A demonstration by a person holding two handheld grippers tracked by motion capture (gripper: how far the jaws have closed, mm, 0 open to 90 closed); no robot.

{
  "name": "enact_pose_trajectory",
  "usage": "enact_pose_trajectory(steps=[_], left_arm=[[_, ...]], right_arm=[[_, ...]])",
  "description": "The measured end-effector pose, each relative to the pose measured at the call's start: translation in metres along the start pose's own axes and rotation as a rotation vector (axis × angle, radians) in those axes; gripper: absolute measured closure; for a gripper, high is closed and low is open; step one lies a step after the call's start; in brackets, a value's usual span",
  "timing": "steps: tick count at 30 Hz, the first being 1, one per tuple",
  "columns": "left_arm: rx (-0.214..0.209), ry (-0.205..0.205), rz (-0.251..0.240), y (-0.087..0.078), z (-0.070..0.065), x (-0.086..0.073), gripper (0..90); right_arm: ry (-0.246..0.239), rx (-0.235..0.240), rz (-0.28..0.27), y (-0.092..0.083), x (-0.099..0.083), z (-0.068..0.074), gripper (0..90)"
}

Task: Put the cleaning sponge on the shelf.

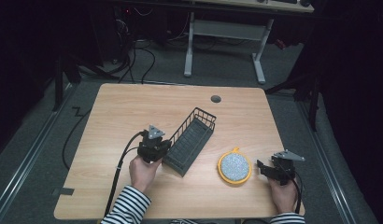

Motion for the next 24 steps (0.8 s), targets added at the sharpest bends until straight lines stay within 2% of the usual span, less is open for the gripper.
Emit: enact_pose_trajectory(steps=[2,6,9,13,18,22,24], left_arm=[[-0.013,-0.012,-0.019,-0.003,0.001,0.001,74.9],[-0.002,-0.046,-0.057,-0.01,0.009,0.0,54.1],[-0.014,-0.087,-0.087,-0.018,0.018,-0.002,47.4],[-0.002,-0.115,-0.131,-0.032,0.03,-0.007,42.9],[0.009,-0.169,-0.166,-0.05,0.048,-0.021,42.2],[0.077,-0.171,-0.127,-0.053,0.063,-0.037,41.5],[0.104,-0.192,-0.098,-0.051,0.072,-0.048,41.1]], right_arm=[[0.0,0.0,0.0,0.0,0.0,0.0,32.1],[0.0,0.0,0.0,0.0,0.0,0.0,32.1],[0.0,0.0,0.0,0.0,0.0,0.0,32.1],[-0.005,-0.002,0.0,0.0,0.0,0.0,32.1],[-0.005,-0.001,0.001,0.0,0.0,0.0,32.3],[-0.004,0.001,0.0,0.0,0.0,0.0,32.7],[-0.005,0.005,0.0,0.0,0.0,0.0,33.7]])
Point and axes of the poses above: each handheld gripper's, and its own axes: y roughly forward along the jaws, x roughly out of its top, z roughly to its left, the point moved 5 cm from there along y, roughly forward along the jaws
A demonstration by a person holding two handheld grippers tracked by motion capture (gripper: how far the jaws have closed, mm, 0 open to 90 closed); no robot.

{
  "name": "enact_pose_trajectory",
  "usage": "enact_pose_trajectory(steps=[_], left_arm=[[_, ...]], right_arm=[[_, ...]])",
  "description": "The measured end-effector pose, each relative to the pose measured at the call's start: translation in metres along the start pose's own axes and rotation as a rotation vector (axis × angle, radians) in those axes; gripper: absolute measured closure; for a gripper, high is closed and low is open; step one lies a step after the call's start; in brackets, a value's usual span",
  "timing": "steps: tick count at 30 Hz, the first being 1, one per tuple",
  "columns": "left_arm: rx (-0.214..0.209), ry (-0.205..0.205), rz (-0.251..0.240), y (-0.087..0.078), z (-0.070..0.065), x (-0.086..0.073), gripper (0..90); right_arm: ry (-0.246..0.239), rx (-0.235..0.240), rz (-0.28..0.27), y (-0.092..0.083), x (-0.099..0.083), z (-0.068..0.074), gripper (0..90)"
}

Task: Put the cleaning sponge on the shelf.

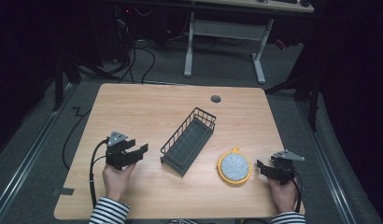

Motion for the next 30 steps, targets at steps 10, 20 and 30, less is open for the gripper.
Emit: enact_pose_trajectory(steps=[10,20,30], left_arm=[[0.177,0.004,0.097,0.017,0.034,-0.034,39.9],[0.215,0.015,0.094,0.024,0.046,-0.048,38.4],[0.245,0.069,0.097,0.026,0.042,-0.051,33.9]], right_arm=[[-0.007,0.006,-0.007,0.0,0.0,0.0,37.0],[0.046,0.064,0.008,-0.006,0.004,0.002,44.7],[0.012,0.168,-0.041,-0.026,0.025,0.024,44.5]])
Point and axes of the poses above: each handheld gripper's, and its own axes: y roughly forward along the jaws, x roughly out of its top, z roughly to its left, the point moved 5 cm from there along y, roughly forward along the jaws
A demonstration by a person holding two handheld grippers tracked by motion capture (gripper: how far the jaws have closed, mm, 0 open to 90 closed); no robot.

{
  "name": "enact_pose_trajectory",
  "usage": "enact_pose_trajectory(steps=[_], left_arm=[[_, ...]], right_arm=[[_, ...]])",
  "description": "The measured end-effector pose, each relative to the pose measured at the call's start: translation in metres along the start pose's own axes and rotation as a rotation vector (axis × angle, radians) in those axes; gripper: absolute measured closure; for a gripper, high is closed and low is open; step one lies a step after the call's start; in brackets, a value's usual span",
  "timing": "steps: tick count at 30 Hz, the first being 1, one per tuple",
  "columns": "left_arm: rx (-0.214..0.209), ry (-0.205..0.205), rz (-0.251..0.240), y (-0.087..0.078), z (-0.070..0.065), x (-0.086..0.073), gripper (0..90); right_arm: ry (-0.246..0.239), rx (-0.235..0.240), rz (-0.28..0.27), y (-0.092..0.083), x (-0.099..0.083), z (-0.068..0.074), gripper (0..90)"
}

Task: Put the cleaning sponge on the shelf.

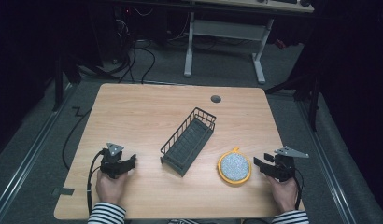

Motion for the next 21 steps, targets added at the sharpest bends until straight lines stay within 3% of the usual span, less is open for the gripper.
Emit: enact_pose_trajectory(steps=[12,19,21], left_arm=[[-0.011,-0.007,-0.001,0.0,0.0,0.0,33.1],[-0.004,0.0,0.0,0.0,0.0,0.0,33.1],[-0.002,0.007,0.003,0.0,-0.001,0.0,32.8]], right_arm=[[-0.069,0.094,0.079,0.013,0.014,0.03,45.2],[-0.052,0.122,0.118,0.028,0.015,0.032,46.0],[-0.064,0.11,0.163,0.035,0.011,0.031,45.7]])
Point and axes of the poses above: each handheld gripper's, and its own axes: y roughly forward along the jaws, x roughly out of its top, z roughly to its left, the point moved 5 cm from there along y, roughly forward along the jaws
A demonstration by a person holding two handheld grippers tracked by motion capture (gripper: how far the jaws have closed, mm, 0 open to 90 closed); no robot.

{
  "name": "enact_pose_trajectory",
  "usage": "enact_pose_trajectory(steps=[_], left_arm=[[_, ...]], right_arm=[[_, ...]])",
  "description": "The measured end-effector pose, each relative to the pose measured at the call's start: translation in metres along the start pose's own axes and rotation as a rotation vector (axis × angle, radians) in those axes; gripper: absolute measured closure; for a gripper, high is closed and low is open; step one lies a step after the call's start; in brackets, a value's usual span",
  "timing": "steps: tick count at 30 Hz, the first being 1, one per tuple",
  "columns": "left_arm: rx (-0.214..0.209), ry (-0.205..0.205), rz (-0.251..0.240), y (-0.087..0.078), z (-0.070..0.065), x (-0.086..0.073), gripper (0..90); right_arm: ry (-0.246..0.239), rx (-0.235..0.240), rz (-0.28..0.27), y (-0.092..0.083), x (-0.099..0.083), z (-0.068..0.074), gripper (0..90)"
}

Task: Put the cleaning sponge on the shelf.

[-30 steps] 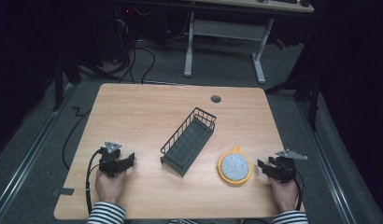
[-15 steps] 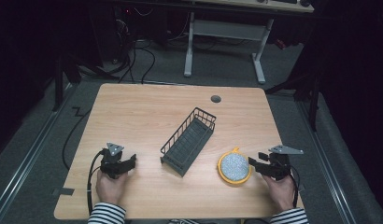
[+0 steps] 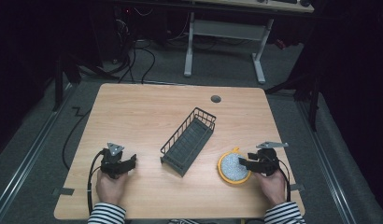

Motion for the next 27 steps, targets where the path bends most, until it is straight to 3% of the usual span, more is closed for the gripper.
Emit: enact_pose_trajectory(steps=[3,5,15,22,27], left_arm=[[-0.001,-0.001,0.0,0.0,0.0,0.0,32.8],[0.0,0.0,0.0,0.0,0.0,0.0,32.8],[-0.001,-0.001,0.0,0.0,0.0,0.0,32.8],[-0.002,-0.001,0.0,0.0,0.0,0.0,32.7],[-0.002,-0.001,-0.001,0.0,0.0,0.0,32.7]], right_arm=[[0.034,0.041,0.006,0.005,-0.003,-0.004,47.7],[0.041,0.08,0.009,0.007,-0.004,-0.005,54.5],[-0.007,0.107,0.026,0.005,-0.002,-0.003,79.0],[-0.015,0.131,0.02,0.001,0.002,-0.001,81.8],[-0.029,0.15,-0.032,-0.01,0.015,0.001,82.2]])
Point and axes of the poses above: each handheld gripper's, and its own axes: y roughly forward along the jaws, x roughly out of its top, z roughly to its left, the point moved 5 cm from there along y, roughly forward along the jaws
